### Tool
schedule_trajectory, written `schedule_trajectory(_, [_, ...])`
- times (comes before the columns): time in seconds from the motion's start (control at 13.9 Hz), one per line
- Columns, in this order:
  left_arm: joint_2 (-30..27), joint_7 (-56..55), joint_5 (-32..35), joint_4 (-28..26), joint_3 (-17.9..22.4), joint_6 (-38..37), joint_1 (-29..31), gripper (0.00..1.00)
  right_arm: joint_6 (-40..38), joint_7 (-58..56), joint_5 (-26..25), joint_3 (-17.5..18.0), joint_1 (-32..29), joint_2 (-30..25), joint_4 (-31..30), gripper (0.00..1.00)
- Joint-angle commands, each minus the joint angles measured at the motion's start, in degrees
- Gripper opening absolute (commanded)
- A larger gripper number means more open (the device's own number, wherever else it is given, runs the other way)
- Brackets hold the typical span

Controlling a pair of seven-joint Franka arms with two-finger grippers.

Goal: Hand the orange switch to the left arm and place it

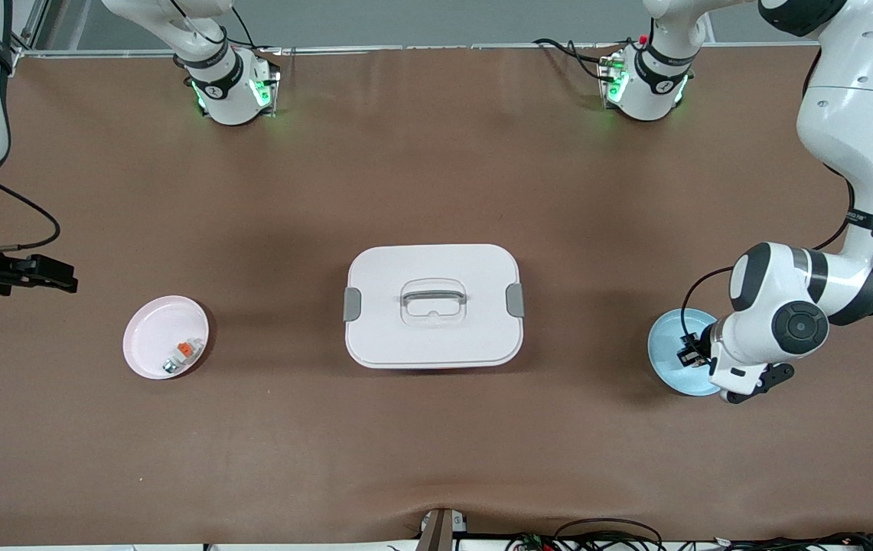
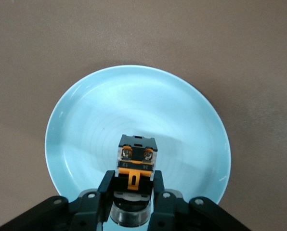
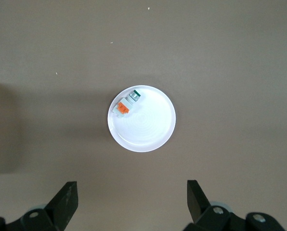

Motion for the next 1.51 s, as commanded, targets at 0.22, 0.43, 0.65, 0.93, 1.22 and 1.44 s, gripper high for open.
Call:
schedule_trajectory(0.22, [-0.85, 0.36, 1.46, 0.07, 0.18, 0.23, 0.66, 1.0, 3.6, -0.38, -1.13, 1.09, -4.09, -7.94, -10.18, 1.0])
schedule_trajectory(0.43, [-7.34, 3.87, 0.49, 0.51, -0.26, -2.05, 2.41, 1.0, 2.71, 0.58, -0.17, 0.21, -5.66, -10.21, -8.25, 1.0])
schedule_trajectory(0.65, [-14.46, 5.46, 0.49, 1.39, -1.84, -6.27, 2.24, 1.0, 0.42, 0.41, -0.08, 0.56, -5.67, -11.54, -7.36, 1.0])
schedule_trajectory(0.93, [-19.92, 13.53, 0.4, 2.71, -3.34, -11.28, 2.42, 1.0, -2.38, 0.41, -0.08, 0.74, -5.4, -11.37, -6.49, 1.0])
schedule_trajectory(1.22, [-26.07, 23.11, -1.95, 2.71, -3.78, -16.82, 2.5, 1.0, -4.58, 0.15, 0.1, 0.21, -5.84, -11.54, -4.9, 1.0])
schedule_trajectory(1.44, [-30.99, 32.33, -9.33, 2.71, -3.51, -17.88, 5.83, 1.0, -9.41, 0.5, 0.1, 0.3, -5.76, -11.54, -2.7, 1.0])
